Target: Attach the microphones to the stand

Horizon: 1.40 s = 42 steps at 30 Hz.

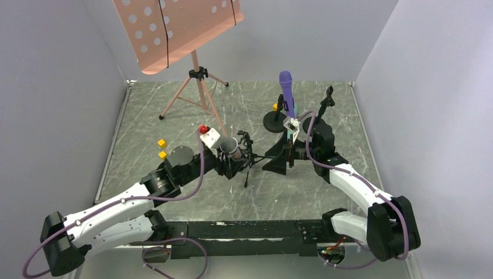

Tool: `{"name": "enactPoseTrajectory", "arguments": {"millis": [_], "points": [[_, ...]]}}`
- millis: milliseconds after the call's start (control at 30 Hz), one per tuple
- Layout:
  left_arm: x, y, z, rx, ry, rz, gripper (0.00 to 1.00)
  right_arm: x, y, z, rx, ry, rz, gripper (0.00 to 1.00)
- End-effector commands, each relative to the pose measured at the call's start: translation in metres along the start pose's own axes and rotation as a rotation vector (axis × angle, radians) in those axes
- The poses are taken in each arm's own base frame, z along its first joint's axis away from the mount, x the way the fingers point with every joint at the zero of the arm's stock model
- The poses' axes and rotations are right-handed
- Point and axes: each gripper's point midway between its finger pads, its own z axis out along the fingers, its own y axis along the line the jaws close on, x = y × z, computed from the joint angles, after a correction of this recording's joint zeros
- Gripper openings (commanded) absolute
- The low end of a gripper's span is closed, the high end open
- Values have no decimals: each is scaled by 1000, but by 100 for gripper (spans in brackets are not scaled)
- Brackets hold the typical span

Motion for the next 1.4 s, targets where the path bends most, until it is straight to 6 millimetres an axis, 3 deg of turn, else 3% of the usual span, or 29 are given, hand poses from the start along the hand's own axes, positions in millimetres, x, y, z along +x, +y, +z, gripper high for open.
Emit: {"name": "enactPoseTrajectory", "arguments": {"millis": [0, 33, 133, 300, 500, 800, 1133, 1367], "points": [[-17, 4, 13, -38, 14, 13, 74, -17, 8, -2, -26, -26, -80, 91], [-20, 2, 17, -35, 16, 14, 69, -18, 8, -2, -26, -26, -79, 91], [-29, -2, 27, -23, 27, 21, 69, -18, 8, -3, -27, -27, -79, 91], [-41, -12, 33, 21, 28, 21, 82, -21, 8, -5, -20, -34, -88, 91], [-59, -18, 26, 42, -10, 5, 96, -21, 8, -5, -24, -34, -86, 91], [-71, -27, 7, 86, -30, 38, 99, -21, 8, -5, -26, -32, -90, 91], [-53, -16, -26, 66, -53, 47, 99, -18, 12, -6, -60, -20, -119, 94], [-32, -20, -22, 190, -98, 61, 99, -14, 17, -7, -102, 3, -151, 97]]}}
